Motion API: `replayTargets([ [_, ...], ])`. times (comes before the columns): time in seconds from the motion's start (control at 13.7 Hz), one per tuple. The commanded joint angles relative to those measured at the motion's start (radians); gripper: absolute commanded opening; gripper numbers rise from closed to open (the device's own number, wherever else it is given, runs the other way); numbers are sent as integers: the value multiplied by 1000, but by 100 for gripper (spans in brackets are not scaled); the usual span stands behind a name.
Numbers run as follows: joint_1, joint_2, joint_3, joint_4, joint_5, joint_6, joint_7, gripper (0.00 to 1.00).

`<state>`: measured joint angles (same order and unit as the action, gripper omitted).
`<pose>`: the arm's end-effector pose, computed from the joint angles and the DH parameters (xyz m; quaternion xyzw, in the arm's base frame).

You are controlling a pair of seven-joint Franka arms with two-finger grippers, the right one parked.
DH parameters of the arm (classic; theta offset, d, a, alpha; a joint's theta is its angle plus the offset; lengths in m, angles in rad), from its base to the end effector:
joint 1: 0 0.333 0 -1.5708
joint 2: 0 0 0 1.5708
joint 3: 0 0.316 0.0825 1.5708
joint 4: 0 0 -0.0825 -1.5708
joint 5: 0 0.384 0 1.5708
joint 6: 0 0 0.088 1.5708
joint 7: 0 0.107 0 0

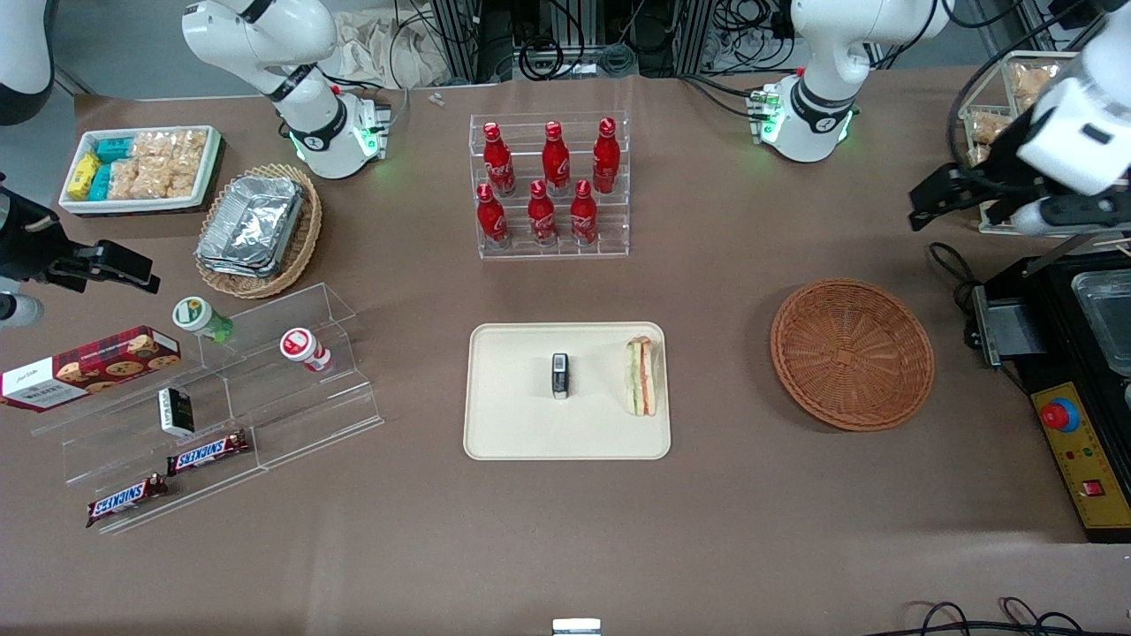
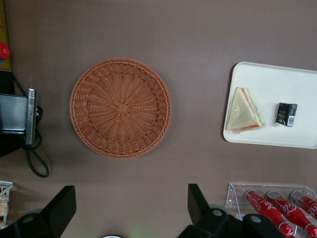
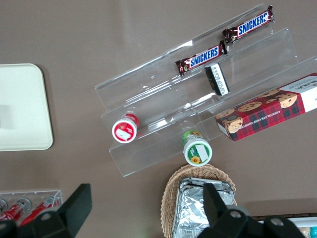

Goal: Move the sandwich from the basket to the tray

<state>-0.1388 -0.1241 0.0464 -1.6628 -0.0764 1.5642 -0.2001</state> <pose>0.5118 -0.0540 0.6471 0.9977 0.0529 0.0066 0.0425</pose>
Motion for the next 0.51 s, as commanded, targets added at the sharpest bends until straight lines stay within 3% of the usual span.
replayTargets([
  [0.0, -4, 82, -11, 113, -3, -9, -4, 100],
  [0.15, -4, 138, -13, 207, -3, -68, -4, 100],
  [0.44, -10, 152, -19, 213, 21, -88, -1, 100],
])
